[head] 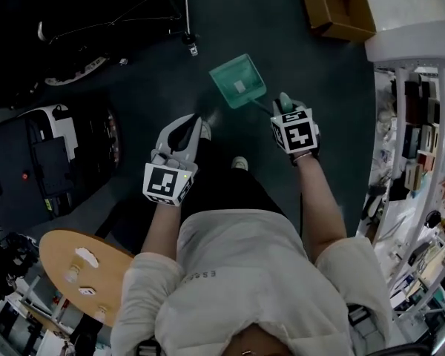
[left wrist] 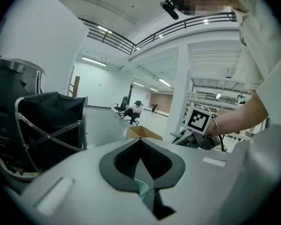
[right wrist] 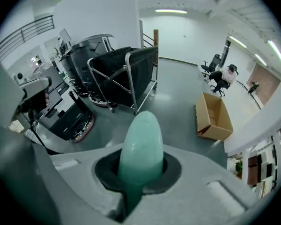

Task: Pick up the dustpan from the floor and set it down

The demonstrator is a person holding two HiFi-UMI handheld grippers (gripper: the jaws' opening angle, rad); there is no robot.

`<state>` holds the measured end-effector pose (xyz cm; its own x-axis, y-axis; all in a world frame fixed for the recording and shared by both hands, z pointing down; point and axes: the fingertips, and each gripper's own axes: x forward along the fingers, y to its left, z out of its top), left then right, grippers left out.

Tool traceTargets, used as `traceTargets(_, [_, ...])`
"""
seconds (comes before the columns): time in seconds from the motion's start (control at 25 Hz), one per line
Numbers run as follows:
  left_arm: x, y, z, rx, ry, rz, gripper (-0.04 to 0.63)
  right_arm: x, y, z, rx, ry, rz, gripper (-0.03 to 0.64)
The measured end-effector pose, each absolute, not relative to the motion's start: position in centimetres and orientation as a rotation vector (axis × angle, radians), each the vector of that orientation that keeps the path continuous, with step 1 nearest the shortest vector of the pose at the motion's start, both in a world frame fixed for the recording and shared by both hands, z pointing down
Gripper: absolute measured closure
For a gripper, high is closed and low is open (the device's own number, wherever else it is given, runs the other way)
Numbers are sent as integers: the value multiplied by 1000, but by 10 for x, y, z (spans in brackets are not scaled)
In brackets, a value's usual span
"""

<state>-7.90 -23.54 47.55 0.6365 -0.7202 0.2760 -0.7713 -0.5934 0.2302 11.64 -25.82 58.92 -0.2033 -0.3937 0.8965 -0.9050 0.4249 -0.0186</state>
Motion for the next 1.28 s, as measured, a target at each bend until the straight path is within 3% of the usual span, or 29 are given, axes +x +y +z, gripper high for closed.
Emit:
traceTargets(0.48, [-36,-114,403,2600,-1319,170,578,170,-131,491,1084,-1945,582,624])
traceTargets(1.28, [-61,-84,396,2536,-1406,185,578,182,-64,517,1039,-1898,674,625])
